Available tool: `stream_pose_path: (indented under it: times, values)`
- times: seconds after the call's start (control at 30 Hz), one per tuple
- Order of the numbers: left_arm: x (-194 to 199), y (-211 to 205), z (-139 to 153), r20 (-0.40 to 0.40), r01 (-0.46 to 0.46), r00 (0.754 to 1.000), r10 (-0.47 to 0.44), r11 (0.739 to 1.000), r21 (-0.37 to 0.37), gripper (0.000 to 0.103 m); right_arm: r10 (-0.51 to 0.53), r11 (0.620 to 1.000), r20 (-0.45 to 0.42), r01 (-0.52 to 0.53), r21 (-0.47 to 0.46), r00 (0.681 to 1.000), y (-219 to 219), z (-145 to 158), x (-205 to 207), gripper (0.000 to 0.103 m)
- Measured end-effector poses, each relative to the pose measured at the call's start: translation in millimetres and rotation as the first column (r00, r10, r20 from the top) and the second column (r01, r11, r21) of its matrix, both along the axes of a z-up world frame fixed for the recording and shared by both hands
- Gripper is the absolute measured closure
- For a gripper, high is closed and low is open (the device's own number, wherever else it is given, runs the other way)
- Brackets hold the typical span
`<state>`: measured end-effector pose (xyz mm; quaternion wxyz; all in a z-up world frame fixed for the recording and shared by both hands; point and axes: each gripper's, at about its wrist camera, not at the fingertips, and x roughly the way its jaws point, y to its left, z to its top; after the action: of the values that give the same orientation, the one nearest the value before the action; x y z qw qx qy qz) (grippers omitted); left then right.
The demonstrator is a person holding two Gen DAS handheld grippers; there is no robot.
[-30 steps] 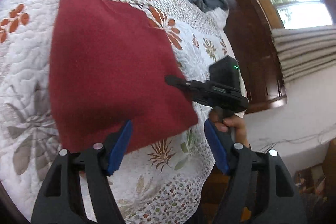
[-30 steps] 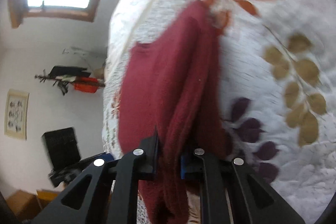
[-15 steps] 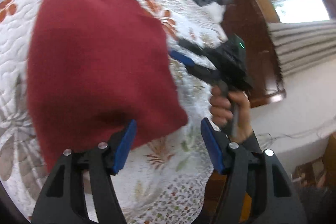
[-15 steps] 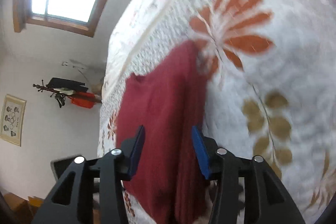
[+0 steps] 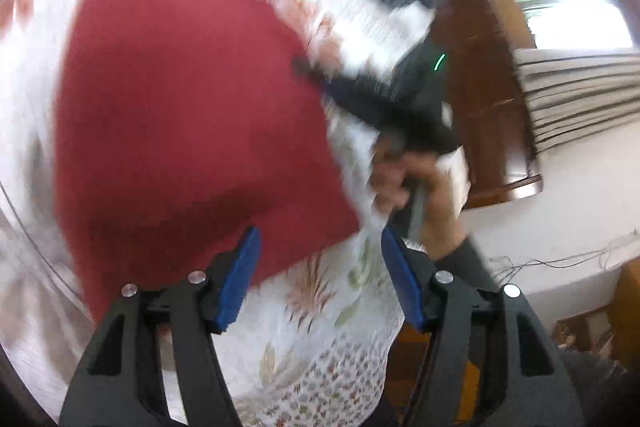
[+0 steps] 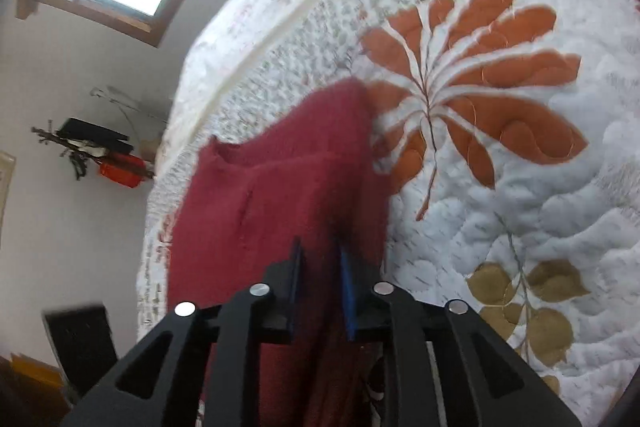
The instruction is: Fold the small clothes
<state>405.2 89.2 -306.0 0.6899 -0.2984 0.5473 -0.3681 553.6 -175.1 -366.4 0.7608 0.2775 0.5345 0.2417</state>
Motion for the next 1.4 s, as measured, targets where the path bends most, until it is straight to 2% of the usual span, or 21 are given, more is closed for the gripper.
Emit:
stream_pose_path:
  times: [0.07,0.17,0.23,0.27,0.3,0.4,0.47,0.57,0.63,0.67,0.7,0.73,0.83,0.93,0.97,1.03,1.07,1.13,1.23,1.3,1.4]
  values:
    - [22,22,21,0.053,-0.058,0.997,0.058,0.998,-0.009,0.036,-0.041,0.999,0.023,0.04,0.028,0.999,-15,11,-4,0.066]
    - [59,35,26,0.076,-0.095,0.993,0.091,0.994,0.051,0.036,-0.005,0.998,-0.012,0.006,0.057,1.0,-11,9,8,0.066]
    - [78,36,10,0.039,-0.1,0.995,0.096,0.988,0.119,0.036,0.026,0.999,-0.031,-0.027,-0.027,0.999,2,5,19,0.076]
    - [89,35,-7,-0.006,-0.097,0.995,0.1,0.979,0.178,0.041,0.034,0.994,-0.047,-0.038,-0.103,0.998,10,-1,24,0.085]
    - [96,34,-25,-0.049,-0.082,0.994,0.095,0.972,0.219,0.048,0.034,0.993,-0.055,-0.041,-0.114,0.998,13,-3,26,0.086]
    - [102,39,-38,-0.07,-0.082,0.992,0.102,0.966,0.245,0.051,0.007,0.994,-0.005,-0.008,-0.113,1.0,11,16,18,0.081]
    - [95,51,-23,-0.041,-0.114,0.991,0.125,0.973,0.199,0.05,0.029,0.995,0.062,-0.023,-0.099,0.998,9,40,-3,0.081]
    - [67,48,1,0.023,-0.079,0.997,0.077,0.99,0.117,0.047,0.166,0.985,0.099,-0.16,-0.064,0.981,30,54,-37,0.08]
    - [52,37,-5,0.021,-0.029,0.999,0.026,0.987,0.16,0.047,0.232,0.968,0.05,-0.226,-0.106,0.972,42,36,-47,0.081]
    - [47,32,-10,0.015,-0.018,1.0,0.015,0.978,0.209,0.049,0.234,0.962,0.027,-0.228,-0.151,0.972,44,26,-48,0.087]
    - [45,28,-22,0.001,-0.009,1.0,0.009,0.966,0.26,0.052,0.219,0.96,0.01,-0.214,-0.182,0.976,43,15,-48,0.101]
    - [44,28,-30,-0.007,-0.011,1.0,0.013,0.962,0.273,0.052,0.201,0.963,0.001,-0.198,-0.183,0.98,41,13,-46,0.103]
    - [40,34,-17,-0.003,-0.051,0.999,0.053,0.968,0.247,0.047,0.161,0.979,0.023,-0.157,-0.129,0.987,34,34,-60,0.094]
    - [23,40,4,0.047,-0.057,0.998,0.049,0.98,0.192,0.037,0.234,0.972,0.076,-0.23,-0.056,0.969,33,55,-96,0.083]
    - [18,39,2,0.049,-0.053,0.998,0.043,0.975,0.216,0.035,0.271,0.962,0.065,-0.268,-0.056,0.96,43,51,-104,0.081]
    - [6,35,-15,0.02,-0.026,1.0,0.021,0.956,0.291,0.037,0.288,0.95,0.038,-0.281,-0.137,0.957,51,32,-111,0.085]
    - [-1,29,-19,0.007,-0.028,1.0,0.027,0.956,0.292,0.038,0.273,0.95,0.006,-0.268,-0.157,0.962,50,18,-106,0.092]
    - [-13,38,-20,-0.022,-0.057,0.998,0.064,0.967,0.25,0.037,0.218,0.972,-0.043,-0.221,-0.081,0.975,33,2,-98,0.092]
    - [-34,62,-7,0.009,-0.114,0.993,0.115,0.976,0.187,0.013,0.184,0.982,-0.001,-0.184,0.029,0.983,11,29,-95,0.068]
    - [-44,80,-3,0.034,-0.159,0.987,0.156,0.967,0.197,0.011,0.138,0.986,-0.024,-0.135,0.1,0.99,-10,34,-81,0.026]
    - [-49,102,-17,-0.004,-0.177,0.983,0.182,0.961,0.212,0.011,0.122,0.967,-0.126,-0.09,0.237,0.984,-37,16,-49,0.023]
